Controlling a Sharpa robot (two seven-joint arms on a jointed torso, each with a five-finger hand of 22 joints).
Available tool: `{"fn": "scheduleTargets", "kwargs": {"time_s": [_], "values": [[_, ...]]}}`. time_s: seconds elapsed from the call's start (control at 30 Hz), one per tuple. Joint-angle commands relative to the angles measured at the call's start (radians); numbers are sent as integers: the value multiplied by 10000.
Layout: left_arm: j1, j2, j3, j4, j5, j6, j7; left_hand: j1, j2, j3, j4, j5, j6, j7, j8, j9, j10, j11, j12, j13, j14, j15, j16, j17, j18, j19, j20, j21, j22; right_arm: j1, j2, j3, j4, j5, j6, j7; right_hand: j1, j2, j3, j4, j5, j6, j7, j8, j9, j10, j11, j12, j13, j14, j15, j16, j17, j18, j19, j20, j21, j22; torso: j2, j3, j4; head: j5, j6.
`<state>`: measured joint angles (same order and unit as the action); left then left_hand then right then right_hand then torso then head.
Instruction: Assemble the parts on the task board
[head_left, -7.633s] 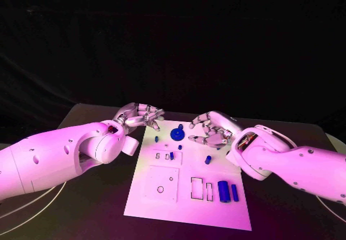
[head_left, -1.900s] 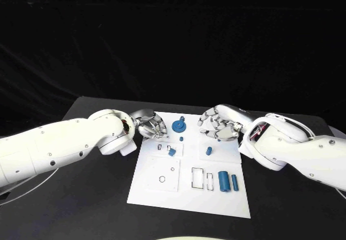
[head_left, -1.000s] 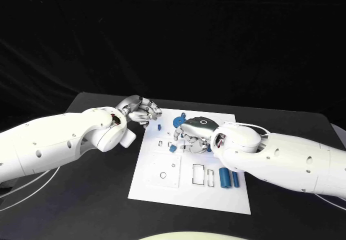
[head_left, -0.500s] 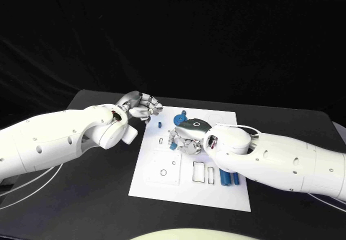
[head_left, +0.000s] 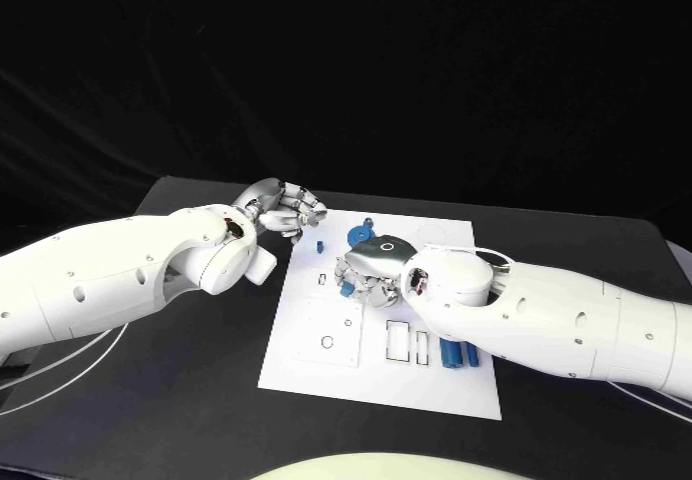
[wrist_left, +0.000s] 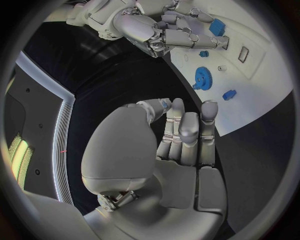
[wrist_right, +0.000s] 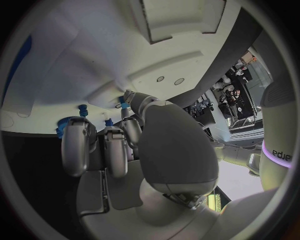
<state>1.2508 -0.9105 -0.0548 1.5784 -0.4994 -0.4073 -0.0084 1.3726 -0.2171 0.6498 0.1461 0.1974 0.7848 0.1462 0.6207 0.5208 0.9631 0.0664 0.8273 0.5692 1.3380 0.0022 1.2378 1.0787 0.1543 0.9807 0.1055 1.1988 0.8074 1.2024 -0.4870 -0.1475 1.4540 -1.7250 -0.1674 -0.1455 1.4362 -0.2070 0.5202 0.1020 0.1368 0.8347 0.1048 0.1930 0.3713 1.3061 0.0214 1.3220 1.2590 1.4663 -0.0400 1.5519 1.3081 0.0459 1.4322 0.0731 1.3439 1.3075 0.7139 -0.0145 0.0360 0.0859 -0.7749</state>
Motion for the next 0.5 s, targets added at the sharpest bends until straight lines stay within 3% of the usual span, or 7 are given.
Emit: {"fn": "scheduleTargets", "kwargs": {"time_s": [0.03,0.5], "values": [[5,20,12,31,93,9,96,92,8,2,-56,13,47,-3,-33,-12,-37,-4,-35,-8,-55,-1,-36,-12,56,-64,12,-63,6,-10,27,-3,-27,-194,247,-76,-23,-95,85,-9,-40,-56,17,-29,-12,14,-81,-14,10,935,-64,20,2138,114,12,-81,-35,1189,5,2,-4,10,-12],[6,20,13,25,94,51,4,84,27,15,-56,9,47,1,-36,-16,-34,0,-48,-32,-51,1,-42,-16,57,-63,13,-73,-4,-54,99,-7,-144,-193,480,-78,-354,158,438,-197,-88,1139,100,420,195,160,105,161,205,940,72,23,2153,97,37,-28,-33,1248,5,12,-11,31,-65]]}}
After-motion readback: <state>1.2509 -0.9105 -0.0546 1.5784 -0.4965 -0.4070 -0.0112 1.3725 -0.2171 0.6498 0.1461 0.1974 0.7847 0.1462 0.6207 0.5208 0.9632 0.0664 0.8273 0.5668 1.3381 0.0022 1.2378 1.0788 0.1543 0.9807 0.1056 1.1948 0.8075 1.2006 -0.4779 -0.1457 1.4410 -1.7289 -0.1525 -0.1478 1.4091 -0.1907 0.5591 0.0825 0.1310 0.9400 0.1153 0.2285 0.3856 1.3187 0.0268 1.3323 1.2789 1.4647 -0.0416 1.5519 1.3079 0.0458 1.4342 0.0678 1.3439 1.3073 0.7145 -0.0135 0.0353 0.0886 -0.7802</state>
